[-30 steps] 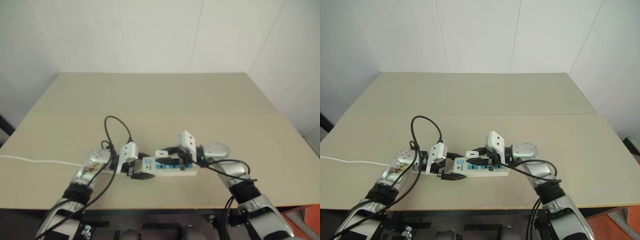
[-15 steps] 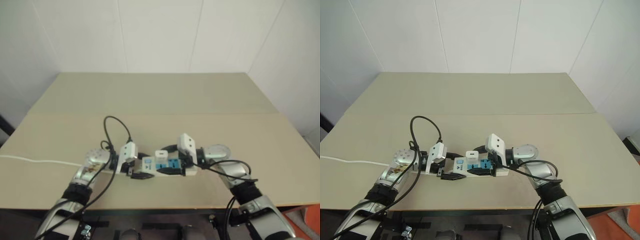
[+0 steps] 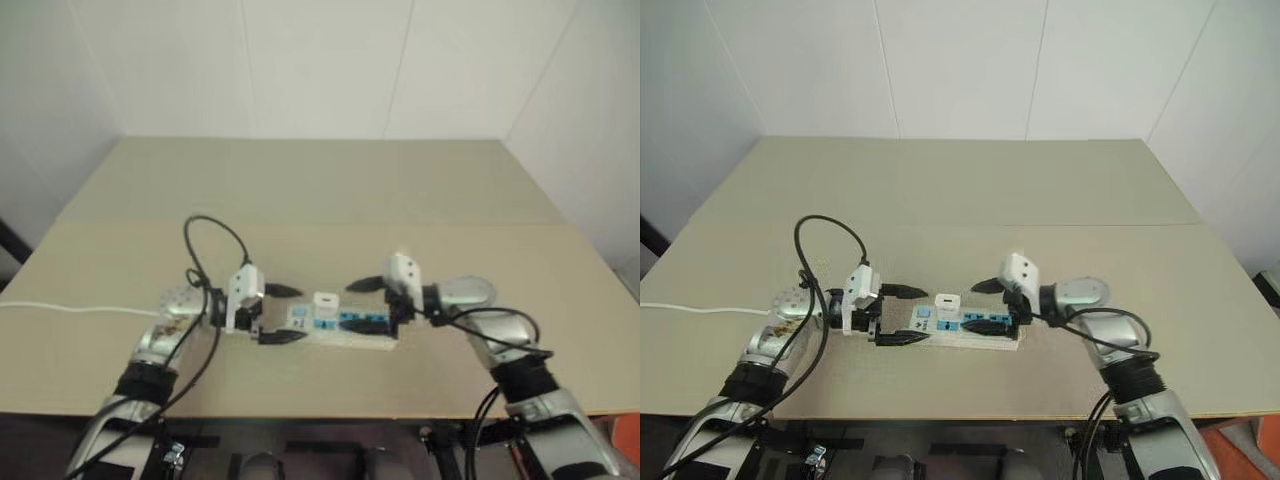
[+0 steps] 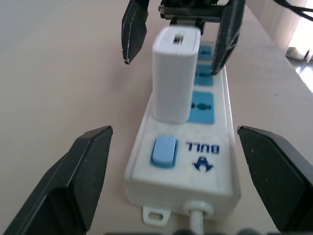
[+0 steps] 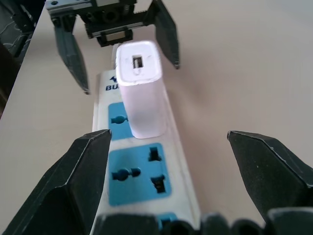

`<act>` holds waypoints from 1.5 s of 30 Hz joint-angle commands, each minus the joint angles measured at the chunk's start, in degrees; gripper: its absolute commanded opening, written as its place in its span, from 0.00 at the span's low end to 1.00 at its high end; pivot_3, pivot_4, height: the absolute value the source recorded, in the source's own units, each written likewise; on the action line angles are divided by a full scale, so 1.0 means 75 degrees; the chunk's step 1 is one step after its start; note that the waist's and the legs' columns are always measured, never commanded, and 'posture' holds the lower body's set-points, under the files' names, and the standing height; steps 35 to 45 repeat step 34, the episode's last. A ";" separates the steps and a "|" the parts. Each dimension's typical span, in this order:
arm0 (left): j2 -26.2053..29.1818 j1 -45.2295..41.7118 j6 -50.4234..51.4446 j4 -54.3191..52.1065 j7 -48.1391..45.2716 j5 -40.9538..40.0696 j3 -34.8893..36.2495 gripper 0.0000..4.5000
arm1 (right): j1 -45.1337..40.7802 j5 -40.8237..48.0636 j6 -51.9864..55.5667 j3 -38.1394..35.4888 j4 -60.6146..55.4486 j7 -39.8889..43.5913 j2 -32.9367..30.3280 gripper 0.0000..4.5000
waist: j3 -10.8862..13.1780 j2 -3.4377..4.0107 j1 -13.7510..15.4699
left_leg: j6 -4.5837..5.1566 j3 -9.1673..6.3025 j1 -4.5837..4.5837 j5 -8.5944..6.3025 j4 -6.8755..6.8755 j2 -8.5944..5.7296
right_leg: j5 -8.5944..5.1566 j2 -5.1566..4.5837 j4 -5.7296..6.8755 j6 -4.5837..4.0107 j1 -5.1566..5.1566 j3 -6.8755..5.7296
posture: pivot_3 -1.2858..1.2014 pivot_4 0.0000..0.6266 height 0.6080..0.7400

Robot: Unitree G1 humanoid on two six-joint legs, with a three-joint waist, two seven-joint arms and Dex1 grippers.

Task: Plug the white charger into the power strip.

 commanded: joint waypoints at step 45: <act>0.3267 0.1569 0.1917 -0.2536 -0.0503 -0.1863 0.2823 0.99 | 0.4078 0.1481 0.0599 -0.4548 -0.2854 -0.0113 -0.3208 1.00 | 0.0021 -0.0004 0.0001 | 0.0001 0.0010 0.0020 -0.0001 -0.0004 0.0003 | -0.0005 0.0000 -0.0020 0.0005 0.0017 0.0009 | 0.52 0.24 1.00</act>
